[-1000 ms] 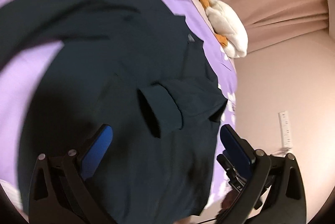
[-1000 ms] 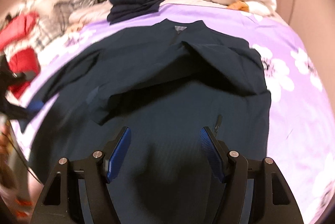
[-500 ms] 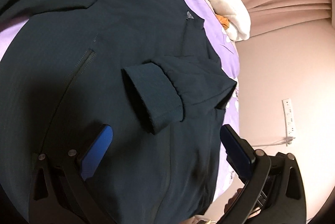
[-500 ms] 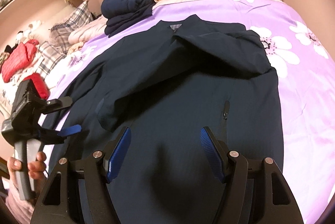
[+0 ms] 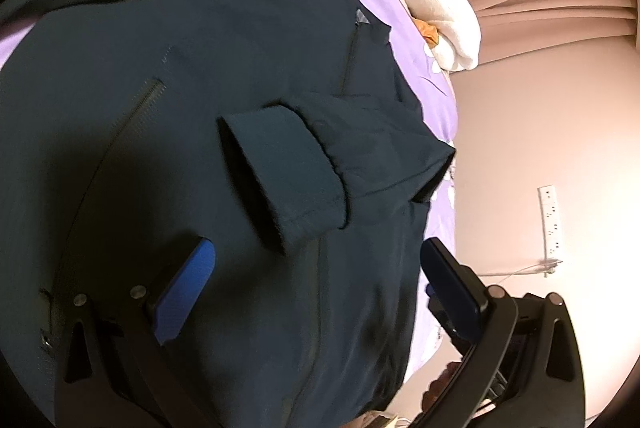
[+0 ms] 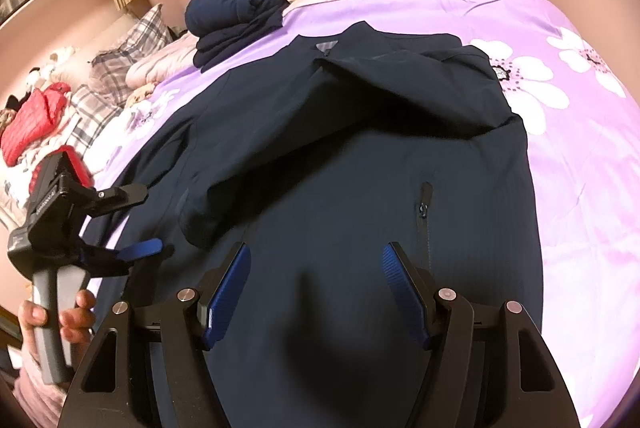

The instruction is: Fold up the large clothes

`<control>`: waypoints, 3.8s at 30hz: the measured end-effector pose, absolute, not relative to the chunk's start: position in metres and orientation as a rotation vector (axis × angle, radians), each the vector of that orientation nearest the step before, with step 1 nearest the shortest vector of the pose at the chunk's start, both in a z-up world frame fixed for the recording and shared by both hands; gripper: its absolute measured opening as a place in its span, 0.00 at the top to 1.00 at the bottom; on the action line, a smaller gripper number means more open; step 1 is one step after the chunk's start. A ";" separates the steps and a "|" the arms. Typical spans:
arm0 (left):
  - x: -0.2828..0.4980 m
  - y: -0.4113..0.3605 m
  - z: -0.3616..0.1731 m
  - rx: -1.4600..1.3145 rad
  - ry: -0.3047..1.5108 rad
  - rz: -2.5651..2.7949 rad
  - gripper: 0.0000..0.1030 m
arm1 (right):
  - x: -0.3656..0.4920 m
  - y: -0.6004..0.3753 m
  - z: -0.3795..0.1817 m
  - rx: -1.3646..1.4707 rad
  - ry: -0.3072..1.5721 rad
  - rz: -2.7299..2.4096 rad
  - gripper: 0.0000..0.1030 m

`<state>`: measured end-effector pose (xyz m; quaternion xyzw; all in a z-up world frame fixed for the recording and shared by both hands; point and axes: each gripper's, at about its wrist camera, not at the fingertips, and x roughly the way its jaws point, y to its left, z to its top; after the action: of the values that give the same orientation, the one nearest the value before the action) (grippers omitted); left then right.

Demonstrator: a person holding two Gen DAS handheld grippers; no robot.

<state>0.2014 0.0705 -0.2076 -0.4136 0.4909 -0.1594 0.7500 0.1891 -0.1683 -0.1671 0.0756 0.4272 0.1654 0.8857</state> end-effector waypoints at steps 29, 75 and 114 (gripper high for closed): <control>0.235 0.051 -0.241 -1.168 1.060 -0.157 0.71 | 0.182 -0.172 -0.179 0.139 0.904 0.368 0.34; 0.250 0.146 -0.182 -0.588 0.934 -0.141 0.31 | 0.227 -0.249 -0.175 0.572 0.927 0.299 0.27; 0.344 0.052 -0.175 -0.339 0.968 -0.339 0.33 | 0.326 -0.307 -0.160 0.600 0.770 0.128 0.54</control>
<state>0.3439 0.0520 -0.1749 -0.1612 0.4610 -0.1612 0.8576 0.3257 -0.3072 -0.1598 0.2879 0.3699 0.0614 0.8812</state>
